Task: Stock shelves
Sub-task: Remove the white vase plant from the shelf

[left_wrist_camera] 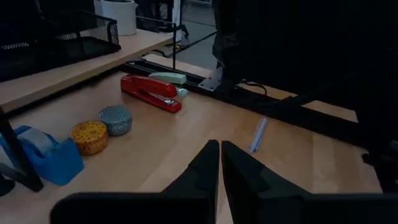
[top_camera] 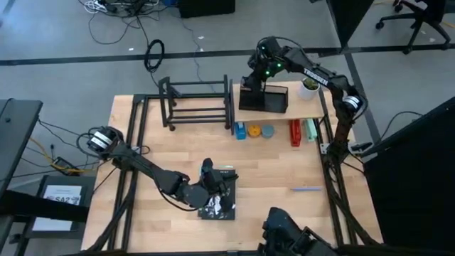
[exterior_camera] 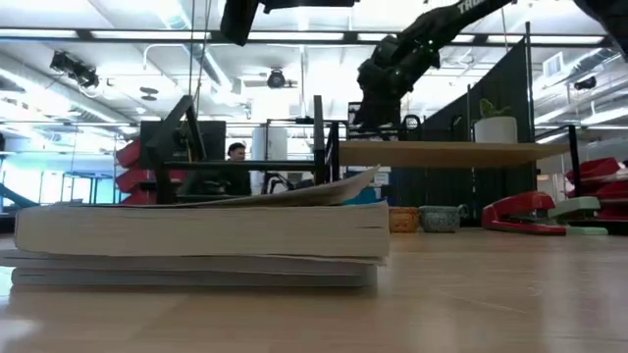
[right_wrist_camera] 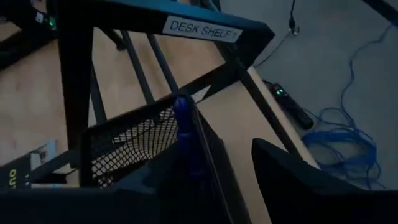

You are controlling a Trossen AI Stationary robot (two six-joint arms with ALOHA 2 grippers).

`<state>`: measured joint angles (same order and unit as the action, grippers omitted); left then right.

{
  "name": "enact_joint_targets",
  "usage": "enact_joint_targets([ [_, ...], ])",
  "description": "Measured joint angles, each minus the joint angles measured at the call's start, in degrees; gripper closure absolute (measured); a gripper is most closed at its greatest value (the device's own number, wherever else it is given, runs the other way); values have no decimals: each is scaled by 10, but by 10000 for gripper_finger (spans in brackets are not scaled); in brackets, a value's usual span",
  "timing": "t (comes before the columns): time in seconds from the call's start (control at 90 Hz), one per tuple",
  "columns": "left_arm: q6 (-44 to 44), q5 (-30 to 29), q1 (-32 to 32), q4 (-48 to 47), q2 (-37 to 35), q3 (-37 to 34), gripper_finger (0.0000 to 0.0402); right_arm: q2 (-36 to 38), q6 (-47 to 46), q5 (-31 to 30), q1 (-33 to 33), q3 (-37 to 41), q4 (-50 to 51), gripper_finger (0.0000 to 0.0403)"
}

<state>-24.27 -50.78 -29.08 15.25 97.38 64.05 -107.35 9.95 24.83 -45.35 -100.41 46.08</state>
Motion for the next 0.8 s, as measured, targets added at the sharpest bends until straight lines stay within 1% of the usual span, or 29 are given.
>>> enact_joint_targets([
  [0.067, 0, 0, 0, 0, 0, 0, 401, 0, 0, -1, 1, 0, -3, 268],
  [0.122, 0, 0, 0, 0, 0, 0, 402, 3, -1, 1, 1, 1, -7, 287],
  [0.222, 0, 0, 0, -1, 0, 0, 401, 12, 5, -3, 2, 3, -8, 336],
  [0.289, 0, 0, 0, -1, 0, 0, 401, 21, 8, -17, 2, 5, -3, 375],
  [0.322, 0, 0, 0, -1, 0, 0, 402, 26, 7, -17, 2, 5, -2, 385],
  [0.4, 0, 0, 0, -1, 0, 0, 401, 43, 6, -30, 2, 6, -2, 389],
  [0.611, 0, 0, 0, -1, 0, 0, 402, 86, -7, -23, 1, -9, -5, 391],
  [0.7, 0, 0, 0, -1, 0, 0, 402, 96, -18, -10, 1, -28, -1, 392],
  [0.8, 0, 0, 0, 0, 0, 0, 401, 96, -18, -8, 1, -37, 25, 392],
])
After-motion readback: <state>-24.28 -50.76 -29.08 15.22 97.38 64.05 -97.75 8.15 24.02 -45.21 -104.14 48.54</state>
